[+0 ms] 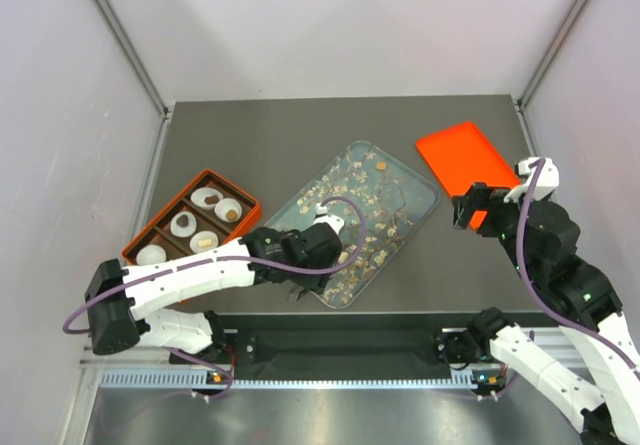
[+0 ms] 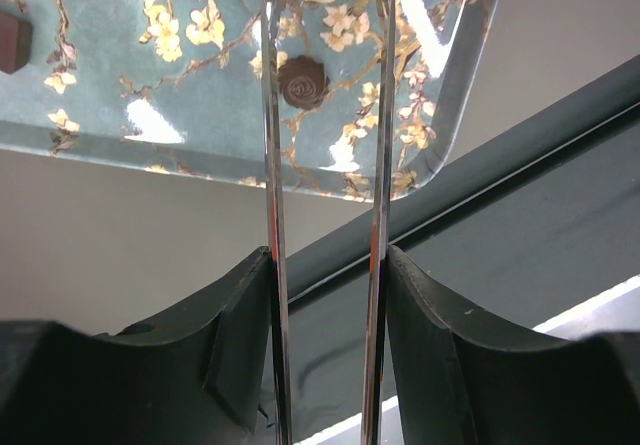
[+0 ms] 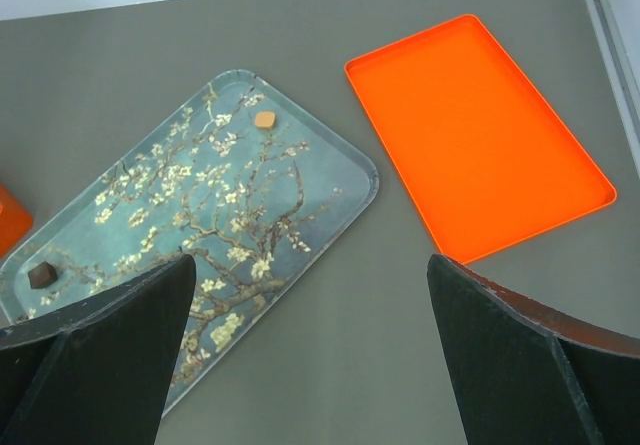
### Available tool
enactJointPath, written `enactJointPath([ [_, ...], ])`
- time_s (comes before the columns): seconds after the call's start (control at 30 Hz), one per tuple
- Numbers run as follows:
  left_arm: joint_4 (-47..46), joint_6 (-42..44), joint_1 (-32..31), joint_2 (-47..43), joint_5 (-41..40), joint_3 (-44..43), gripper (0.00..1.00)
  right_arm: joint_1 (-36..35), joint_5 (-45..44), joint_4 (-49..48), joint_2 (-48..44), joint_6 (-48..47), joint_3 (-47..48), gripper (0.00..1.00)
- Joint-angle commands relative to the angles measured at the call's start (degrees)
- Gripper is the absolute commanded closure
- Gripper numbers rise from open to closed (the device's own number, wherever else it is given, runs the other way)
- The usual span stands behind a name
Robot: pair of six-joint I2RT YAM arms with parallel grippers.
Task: Pack the chocolate
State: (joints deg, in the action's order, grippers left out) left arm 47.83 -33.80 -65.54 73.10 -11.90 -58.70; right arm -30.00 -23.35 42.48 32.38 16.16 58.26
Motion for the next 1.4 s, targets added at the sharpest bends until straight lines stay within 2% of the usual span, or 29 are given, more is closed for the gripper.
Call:
enactJointPath([
  [0.0, 0.06, -0.92, -0.73, -1.29, -1.81, 0.25, 0.49, -0.85, -1.43, -0.73, -1.09, -0.25, 1.42, 0.0],
  [0.9, 1.74, 0.05, -1.35, 1.17, -1.55, -2.65, 0.59, -0.85, -1.52, -0.56, -2.85, -0.69, 1.86, 0.0],
  [1.17, 2.17, 0.49, -1.35, 5.38, -1.28, -6.16, 0.64, -0.85, -1.34, -0.73, -3.81, -0.69, 1.24, 0.0],
  [1.37, 4.63, -3.99, -1.17, 10.04, -5.85, -11.08, 0.63, -0.85, -0.29, -1.61, -4.52, 0.01, -0.42, 0.0],
])
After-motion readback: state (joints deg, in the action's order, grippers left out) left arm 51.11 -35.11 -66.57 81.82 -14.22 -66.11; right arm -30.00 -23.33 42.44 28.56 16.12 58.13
